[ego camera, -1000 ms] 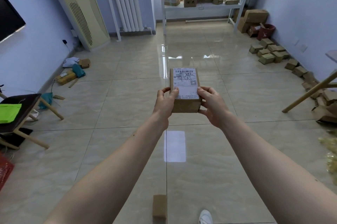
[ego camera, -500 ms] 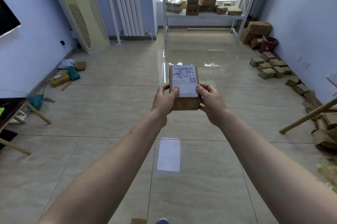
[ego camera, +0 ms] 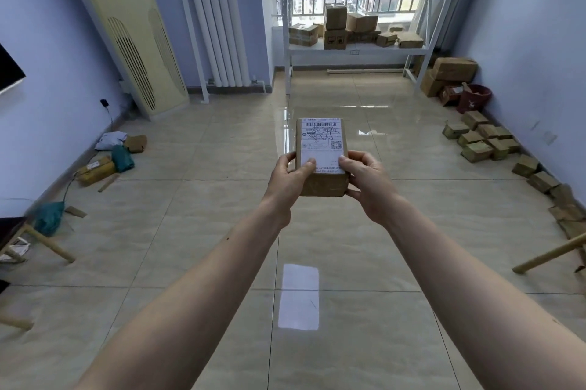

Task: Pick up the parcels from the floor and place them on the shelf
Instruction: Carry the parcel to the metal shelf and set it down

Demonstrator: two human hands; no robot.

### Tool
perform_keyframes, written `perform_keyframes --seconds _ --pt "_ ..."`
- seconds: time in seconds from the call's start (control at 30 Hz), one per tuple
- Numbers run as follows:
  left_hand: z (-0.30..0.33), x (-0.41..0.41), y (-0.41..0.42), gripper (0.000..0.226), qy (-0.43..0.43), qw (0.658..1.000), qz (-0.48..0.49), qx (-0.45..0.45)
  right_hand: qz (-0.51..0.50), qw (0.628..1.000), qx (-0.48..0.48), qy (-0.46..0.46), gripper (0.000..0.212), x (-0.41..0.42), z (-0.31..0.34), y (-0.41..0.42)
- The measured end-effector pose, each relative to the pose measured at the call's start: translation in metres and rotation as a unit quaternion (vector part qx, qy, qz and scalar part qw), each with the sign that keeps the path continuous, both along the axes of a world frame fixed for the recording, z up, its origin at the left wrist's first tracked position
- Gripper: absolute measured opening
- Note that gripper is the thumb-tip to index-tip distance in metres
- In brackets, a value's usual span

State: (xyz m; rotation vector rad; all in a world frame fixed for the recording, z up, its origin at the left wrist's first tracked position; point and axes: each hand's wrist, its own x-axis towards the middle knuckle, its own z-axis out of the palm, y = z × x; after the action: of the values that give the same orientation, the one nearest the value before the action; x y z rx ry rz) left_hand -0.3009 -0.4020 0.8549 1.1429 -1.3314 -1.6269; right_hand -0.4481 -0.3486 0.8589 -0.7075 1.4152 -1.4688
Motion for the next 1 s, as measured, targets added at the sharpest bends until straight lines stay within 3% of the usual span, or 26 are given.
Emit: perform_keyframes --seconds 0.2,0.37,1.0 --pt "0.004 -0.023 -0.078 0.046 0.007 1.000 -0.012 -0.014 -0.023 1.000 -0.002 -0.009 0.036 -0.019 0.004 -0.069" --pt "-0.002 -0.049 -0.139 0.026 0.010 1.000 -0.024 -0.014 -0.031 1.000 0.002 -0.004 0.039 -0.042 0.002 -0.130" --pt "0.005 -0.172 -0.405 0.035 0.023 1.000 0.012 0.000 -0.020 1.000 0.002 0.001 0.040 -0.164 0.014 -0.402"
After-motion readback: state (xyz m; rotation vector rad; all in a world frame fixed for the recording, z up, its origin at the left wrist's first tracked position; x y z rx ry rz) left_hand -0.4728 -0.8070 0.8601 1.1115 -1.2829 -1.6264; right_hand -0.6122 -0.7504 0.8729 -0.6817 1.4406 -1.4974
